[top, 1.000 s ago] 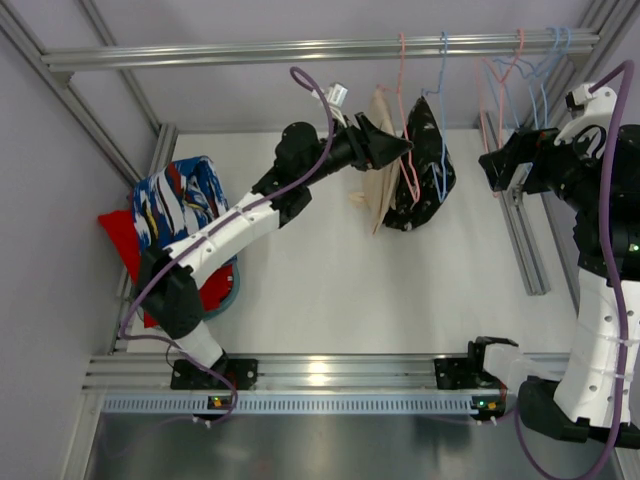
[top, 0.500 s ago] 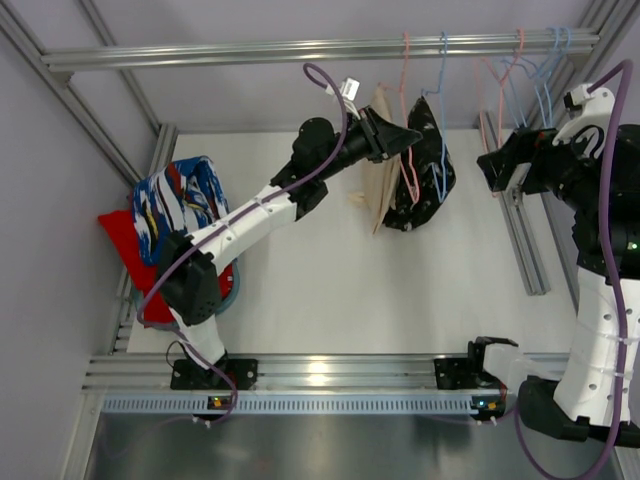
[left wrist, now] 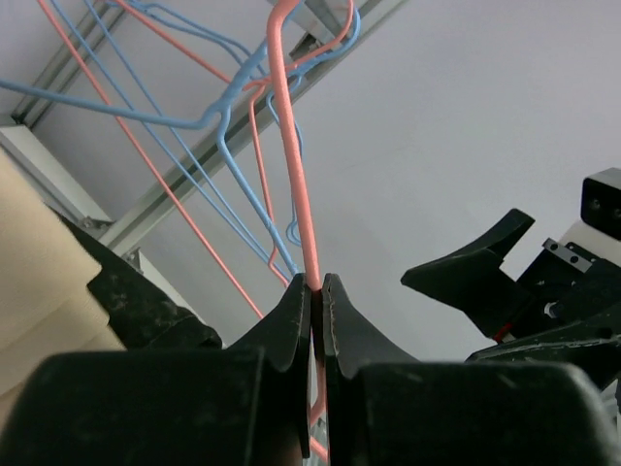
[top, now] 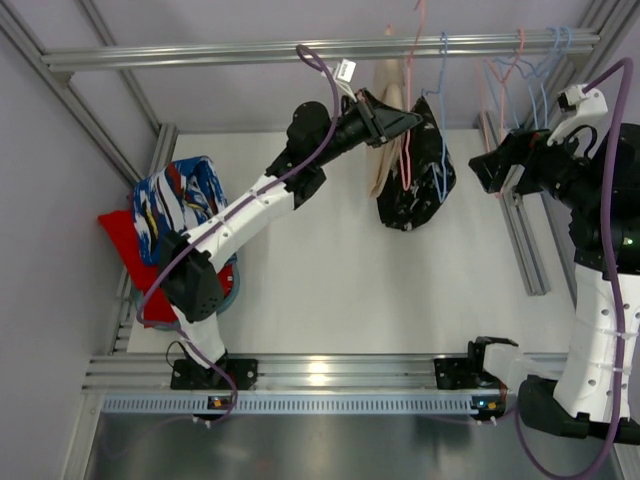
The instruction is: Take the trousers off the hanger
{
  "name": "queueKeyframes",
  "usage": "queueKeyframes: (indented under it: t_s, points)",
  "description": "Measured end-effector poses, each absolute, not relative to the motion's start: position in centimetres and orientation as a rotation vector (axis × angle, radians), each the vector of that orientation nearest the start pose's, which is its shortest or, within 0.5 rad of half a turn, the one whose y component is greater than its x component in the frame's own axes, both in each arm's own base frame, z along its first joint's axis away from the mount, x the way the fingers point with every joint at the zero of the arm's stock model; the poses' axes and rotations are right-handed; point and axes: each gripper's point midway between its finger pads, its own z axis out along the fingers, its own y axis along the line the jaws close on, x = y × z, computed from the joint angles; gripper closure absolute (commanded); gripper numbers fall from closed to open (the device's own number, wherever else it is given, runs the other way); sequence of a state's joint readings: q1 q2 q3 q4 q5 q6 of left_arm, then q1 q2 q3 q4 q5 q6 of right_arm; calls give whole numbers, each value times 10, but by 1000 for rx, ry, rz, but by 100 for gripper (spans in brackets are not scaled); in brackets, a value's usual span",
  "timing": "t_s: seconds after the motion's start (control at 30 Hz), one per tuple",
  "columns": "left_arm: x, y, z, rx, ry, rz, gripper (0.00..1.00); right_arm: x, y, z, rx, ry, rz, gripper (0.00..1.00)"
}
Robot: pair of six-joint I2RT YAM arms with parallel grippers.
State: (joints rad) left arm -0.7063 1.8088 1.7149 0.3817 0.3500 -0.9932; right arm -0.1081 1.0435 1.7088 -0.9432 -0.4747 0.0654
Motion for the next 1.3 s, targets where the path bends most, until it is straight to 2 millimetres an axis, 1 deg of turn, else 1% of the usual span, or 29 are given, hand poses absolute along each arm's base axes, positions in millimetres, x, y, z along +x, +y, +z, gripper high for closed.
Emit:
queueKeyframes:
  t_s: [0.03, 0.17, 0.27, 0.37, 0.53, 0.67, 0.77, 0.9, 0.93, 1.03, 1.17, 1.2, 1.27, 1.3]
  points:
    - [361, -432, 452, 143, 1499, -1646, 100, 259, 57, 438, -177, 1824, 422, 0]
    - [359, -431, 448, 159, 1524, -1650, 100, 258, 66, 445, -206, 1795, 473, 1]
    - [350, -426, 447, 172, 1534, -1658, 100, 258, 75, 453, -230, 1759, 535, 1]
    - [329, -411, 440, 179, 1553, -1658, 100, 259, 86, 455, -244, 1734, 622, 1]
    - [279, -379, 438, 211, 1558, -1679, 100, 269, 99, 454, -224, 1709, 757, 1]
    - [255, -365, 430, 242, 1565, -1686, 100, 280, 114, 459, -220, 1685, 843, 6]
    - [248, -359, 420, 249, 1583, -1674, 100, 284, 139, 466, -266, 1656, 905, 12]
    - [245, -355, 407, 248, 1615, -1657, 100, 274, 191, 468, -381, 1636, 1038, 20]
    - [244, -355, 406, 248, 1619, -1655, 100, 273, 199, 467, -393, 1639, 1060, 20]
    - [244, -354, 405, 252, 1620, -1650, 100, 275, 222, 460, -422, 1657, 1114, 23]
    - [243, -354, 406, 256, 1614, -1648, 100, 280, 251, 443, -447, 1711, 1167, 23]
    - [243, -354, 406, 256, 1614, -1648, 100, 283, 258, 437, -448, 1731, 1180, 26]
    - [243, -354, 406, 256, 1614, -1648, 100, 283, 268, 432, -456, 1745, 1200, 32]
    - [243, -354, 406, 257, 1615, -1649, 100, 284, 272, 429, -457, 1753, 1210, 42]
